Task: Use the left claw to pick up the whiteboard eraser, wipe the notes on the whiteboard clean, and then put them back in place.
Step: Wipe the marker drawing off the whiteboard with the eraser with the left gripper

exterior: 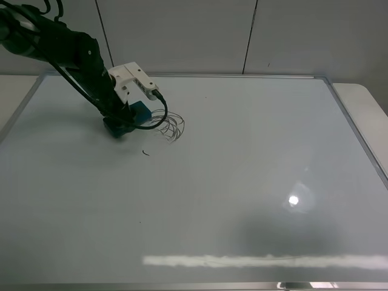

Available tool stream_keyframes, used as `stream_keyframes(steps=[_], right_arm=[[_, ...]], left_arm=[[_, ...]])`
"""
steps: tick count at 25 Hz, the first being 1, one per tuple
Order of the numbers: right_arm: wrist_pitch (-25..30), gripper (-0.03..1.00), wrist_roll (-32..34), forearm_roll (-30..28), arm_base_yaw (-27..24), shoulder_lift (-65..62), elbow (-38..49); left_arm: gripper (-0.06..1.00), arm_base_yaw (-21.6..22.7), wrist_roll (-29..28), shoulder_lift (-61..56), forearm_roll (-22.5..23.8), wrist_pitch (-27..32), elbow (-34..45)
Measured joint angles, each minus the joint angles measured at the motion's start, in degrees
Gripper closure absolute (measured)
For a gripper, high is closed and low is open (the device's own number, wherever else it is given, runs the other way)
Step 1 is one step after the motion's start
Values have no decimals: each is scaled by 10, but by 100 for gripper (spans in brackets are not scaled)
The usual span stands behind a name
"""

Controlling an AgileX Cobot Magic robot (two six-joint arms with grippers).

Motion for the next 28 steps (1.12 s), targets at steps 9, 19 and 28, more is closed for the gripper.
stream_keyframes(steps=[9,19,28], right_arm=[[0,-3,0,0,0,0,0],[0,-3,0,0,0,0,0],[0,-3,0,0,0,0,0]], left_arm=[[39,-140,0,1,-77,31,2],[39,-208,0,2,-83,10,4],[39,-134,0,18,-67,-5,-1]])
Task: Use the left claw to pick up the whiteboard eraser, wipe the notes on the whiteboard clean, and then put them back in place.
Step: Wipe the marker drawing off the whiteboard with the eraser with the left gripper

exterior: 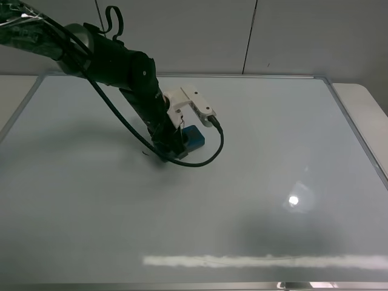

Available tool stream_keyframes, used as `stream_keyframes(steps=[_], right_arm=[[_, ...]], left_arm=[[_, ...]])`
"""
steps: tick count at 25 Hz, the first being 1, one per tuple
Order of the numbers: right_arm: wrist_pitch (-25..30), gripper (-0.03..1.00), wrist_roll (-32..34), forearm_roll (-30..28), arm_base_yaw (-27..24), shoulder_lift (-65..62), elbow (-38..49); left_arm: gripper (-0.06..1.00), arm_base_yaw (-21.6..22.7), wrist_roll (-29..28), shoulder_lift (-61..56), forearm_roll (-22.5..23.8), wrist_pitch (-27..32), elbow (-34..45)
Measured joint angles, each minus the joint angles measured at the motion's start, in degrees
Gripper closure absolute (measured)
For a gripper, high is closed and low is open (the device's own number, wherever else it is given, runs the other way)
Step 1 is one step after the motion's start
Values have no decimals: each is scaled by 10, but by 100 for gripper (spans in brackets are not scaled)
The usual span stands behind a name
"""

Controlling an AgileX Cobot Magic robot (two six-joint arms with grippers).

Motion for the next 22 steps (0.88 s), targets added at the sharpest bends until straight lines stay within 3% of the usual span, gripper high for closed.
stream_keyframes(steps=[5,12,17,22], right_arm=[[0,-3,0,0,0,0,0],[0,-3,0,0,0,0,0],[0,-3,0,0,0,0,0],[0,-3,0,0,0,0,0]], left_arm=[[39,57,0,14,-11,-18,-6],[39,172,-4,20,-9,-37,-12],[39,208,-4,20,-9,-30,-13],[39,186,-4,20,-19,-16,-17]])
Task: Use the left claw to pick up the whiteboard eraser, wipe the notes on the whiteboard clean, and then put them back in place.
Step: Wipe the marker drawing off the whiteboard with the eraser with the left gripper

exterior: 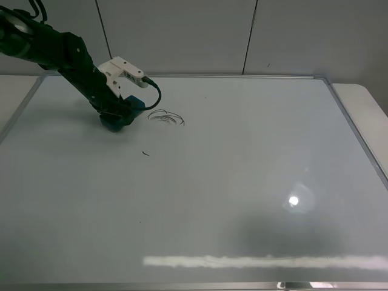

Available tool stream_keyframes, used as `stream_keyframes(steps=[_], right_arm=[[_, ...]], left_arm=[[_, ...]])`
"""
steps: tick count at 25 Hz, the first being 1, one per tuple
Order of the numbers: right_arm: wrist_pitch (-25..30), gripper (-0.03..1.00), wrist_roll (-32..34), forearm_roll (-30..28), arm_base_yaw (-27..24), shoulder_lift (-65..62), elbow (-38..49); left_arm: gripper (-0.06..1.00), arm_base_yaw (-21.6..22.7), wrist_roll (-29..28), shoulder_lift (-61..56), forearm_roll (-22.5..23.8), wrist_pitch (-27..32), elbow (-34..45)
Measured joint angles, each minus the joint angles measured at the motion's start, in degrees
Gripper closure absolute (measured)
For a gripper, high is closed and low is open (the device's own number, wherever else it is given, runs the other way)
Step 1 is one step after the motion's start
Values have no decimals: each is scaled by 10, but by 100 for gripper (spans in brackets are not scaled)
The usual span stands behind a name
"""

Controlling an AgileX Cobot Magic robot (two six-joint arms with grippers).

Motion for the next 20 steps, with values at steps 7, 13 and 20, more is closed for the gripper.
stream_keyframes(steps=[7,13,20], right_arm=[[0,-3,0,0,0,0,0],[0,-3,0,0,0,0,0],[0,-3,0,0,0,0,0]], left_arm=[[39,-94,-39,15,13,62,-52],[39,-172,-71,45,15,105,-111],[39,-188,-77,65,29,122,-143]])
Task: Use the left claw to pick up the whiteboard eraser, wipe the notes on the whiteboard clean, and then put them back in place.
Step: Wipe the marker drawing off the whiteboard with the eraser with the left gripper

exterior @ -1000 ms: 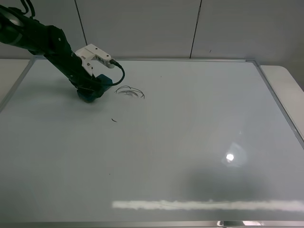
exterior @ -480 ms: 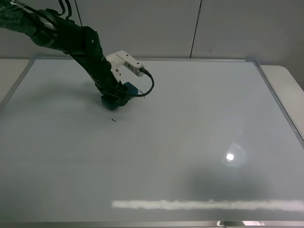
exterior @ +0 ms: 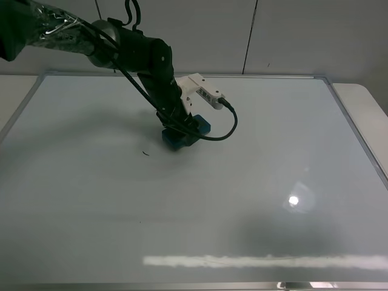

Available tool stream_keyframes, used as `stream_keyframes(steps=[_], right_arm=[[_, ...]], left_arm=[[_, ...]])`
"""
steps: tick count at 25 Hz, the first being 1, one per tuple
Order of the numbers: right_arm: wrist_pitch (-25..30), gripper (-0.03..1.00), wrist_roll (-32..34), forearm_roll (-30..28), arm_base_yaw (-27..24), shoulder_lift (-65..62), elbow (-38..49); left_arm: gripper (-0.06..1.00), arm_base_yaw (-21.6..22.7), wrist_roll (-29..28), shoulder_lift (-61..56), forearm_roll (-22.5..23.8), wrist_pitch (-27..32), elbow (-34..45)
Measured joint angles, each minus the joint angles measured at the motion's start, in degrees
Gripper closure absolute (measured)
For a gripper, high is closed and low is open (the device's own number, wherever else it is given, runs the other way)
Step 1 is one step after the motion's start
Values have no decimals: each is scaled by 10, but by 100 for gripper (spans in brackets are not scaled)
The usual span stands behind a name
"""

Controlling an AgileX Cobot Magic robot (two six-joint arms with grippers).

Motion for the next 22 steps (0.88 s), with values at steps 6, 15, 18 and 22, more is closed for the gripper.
stream_keyframes(steps=[6,15,18,22], right_arm=[[0,-3,0,0,0,0,0],[0,-3,0,0,0,0,0],[0,-3,0,0,0,0,0],[0,-3,0,0,0,0,0]], left_arm=[[39,41,1,6,6,-7,-6],[39,169,0,6,11,-23,-8],[39,201,-1,6,11,-16,-11],[39,205,-4,4,13,-9,-11]])
